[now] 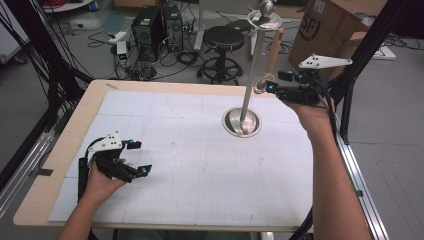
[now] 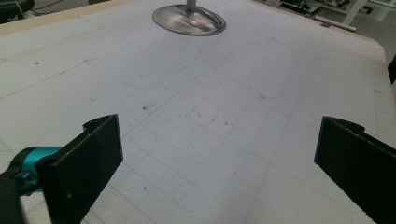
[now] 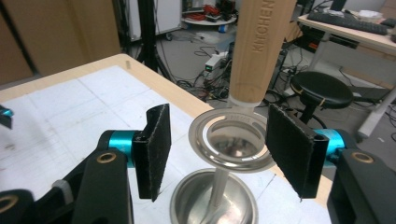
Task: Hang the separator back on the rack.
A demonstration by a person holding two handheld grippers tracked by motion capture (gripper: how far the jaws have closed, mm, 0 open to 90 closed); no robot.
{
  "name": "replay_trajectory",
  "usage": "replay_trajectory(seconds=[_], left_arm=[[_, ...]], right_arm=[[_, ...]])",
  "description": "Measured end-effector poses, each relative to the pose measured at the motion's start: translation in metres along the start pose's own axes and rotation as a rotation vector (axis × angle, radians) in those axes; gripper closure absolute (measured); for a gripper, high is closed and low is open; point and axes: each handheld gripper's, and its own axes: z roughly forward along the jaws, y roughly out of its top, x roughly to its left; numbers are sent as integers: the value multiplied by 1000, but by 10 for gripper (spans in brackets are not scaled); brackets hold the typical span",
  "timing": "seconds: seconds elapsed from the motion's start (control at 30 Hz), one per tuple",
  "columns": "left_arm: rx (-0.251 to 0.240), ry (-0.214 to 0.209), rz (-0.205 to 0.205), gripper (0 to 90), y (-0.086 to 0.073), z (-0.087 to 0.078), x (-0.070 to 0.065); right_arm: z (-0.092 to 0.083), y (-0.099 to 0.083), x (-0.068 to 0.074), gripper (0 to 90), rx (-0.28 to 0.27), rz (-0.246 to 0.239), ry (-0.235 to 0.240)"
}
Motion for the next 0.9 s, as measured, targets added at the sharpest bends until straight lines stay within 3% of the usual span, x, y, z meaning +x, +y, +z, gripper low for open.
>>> replay_trajectory(seconds=[0.27,0.63,0.9], left_arm=[[-2,1,2,16,0,-1,0],[-4,-1,3,16,0,0,0],[-4,0,1,16,0,0,0]], right_arm=[[-2,-2,12,354,33,-36,59],[5,-14,36,330,30,-77,163],[12,-37,43,301,35,-51,201]])
